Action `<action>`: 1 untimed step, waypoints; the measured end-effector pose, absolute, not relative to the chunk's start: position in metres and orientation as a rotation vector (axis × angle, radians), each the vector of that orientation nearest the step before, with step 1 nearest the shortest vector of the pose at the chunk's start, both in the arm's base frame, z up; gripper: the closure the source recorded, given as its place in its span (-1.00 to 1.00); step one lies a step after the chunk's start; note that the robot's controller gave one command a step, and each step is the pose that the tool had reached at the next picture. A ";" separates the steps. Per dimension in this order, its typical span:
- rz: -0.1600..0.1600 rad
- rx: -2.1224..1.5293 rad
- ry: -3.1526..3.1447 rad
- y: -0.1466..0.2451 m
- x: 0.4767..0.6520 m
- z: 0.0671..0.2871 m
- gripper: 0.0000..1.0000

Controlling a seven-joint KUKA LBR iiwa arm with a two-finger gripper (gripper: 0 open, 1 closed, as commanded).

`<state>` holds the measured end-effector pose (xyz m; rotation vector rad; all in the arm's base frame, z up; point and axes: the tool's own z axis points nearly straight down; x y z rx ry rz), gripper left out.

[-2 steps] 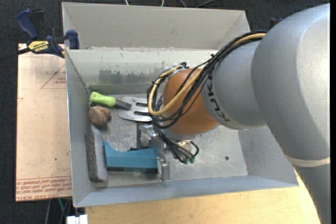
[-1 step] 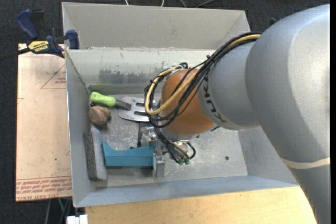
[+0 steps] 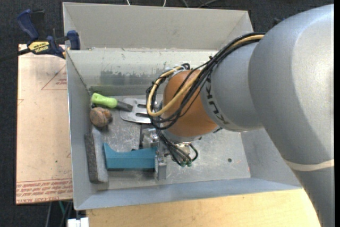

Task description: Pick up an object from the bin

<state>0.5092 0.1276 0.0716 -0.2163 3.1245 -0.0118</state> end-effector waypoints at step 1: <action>-0.012 -0.216 3.124 0.128 0.509 0.072 1.00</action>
Offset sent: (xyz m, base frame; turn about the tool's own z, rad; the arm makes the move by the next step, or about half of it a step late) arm 0.0000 0.0000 0.0000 0.0000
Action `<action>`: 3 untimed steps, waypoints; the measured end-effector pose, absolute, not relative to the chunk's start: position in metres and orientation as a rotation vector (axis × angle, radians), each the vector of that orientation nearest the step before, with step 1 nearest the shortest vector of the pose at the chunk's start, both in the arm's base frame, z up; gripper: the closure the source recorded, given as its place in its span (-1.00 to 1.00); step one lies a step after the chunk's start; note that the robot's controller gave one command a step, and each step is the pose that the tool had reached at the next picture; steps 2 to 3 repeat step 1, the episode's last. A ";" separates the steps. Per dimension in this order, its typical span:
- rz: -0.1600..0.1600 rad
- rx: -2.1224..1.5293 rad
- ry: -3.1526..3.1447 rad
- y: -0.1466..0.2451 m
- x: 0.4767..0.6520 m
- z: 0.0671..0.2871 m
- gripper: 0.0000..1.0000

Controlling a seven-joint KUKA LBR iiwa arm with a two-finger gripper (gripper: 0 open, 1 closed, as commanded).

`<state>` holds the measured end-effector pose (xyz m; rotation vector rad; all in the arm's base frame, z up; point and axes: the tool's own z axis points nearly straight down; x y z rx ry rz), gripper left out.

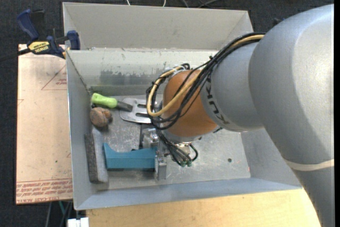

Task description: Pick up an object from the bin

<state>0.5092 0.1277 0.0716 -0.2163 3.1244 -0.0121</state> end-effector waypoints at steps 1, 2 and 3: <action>-0.012 -0.216 3.124 0.128 0.509 0.072 1.00; -0.012 -0.216 3.124 0.128 0.509 0.072 1.00; -0.012 -0.216 3.124 0.128 0.509 0.072 1.00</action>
Offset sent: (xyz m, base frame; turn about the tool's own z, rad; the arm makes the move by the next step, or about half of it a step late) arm 0.0000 0.0000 0.0000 0.0000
